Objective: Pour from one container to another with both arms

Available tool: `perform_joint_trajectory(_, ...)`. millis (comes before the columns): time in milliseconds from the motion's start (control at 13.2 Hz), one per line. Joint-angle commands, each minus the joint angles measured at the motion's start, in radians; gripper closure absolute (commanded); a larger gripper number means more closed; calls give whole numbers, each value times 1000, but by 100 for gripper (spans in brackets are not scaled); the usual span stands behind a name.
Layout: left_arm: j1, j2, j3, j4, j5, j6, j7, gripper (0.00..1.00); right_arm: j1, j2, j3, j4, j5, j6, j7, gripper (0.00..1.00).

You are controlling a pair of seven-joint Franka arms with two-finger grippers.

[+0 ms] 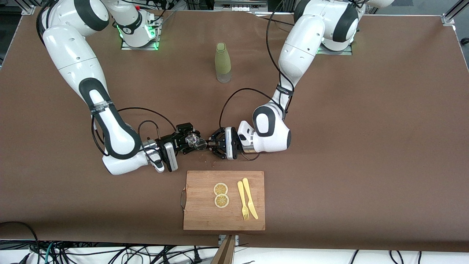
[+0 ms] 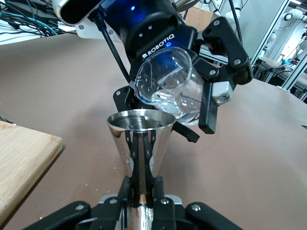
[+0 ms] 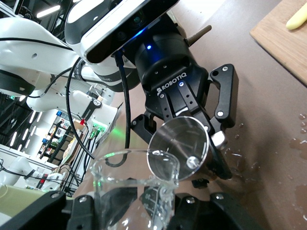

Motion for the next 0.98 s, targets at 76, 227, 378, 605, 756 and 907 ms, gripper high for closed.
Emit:
perform_joint_trajectory(76,-10,-3,10,29,-56,-27,-4,100,7,3,16,5,-34,11,60,95)
perform_joint_trajectory(227,-10,-3,10,29,-57,-27,-4,100,7,3,17,18,-46,9,66,95)
perform_joint_trajectory(378,-10,-3,10,29,-57,-27,-4,100,7,3,23,25,-57,4,108,95)
perform_joint_trajectory(605,-10,-3,10,29,-57,-28,-3,100,7,3,40,30,-103,4,151,95)
perform_joint_trajectory(756,-10,-1,11,29,-69,-27,-1,100,7,5,46,33,-123,6,169,95)
perform_joint_trajectory(907,-9,-1,17,29,-69,-28,8,100,7,3,54,33,-139,6,191,95)
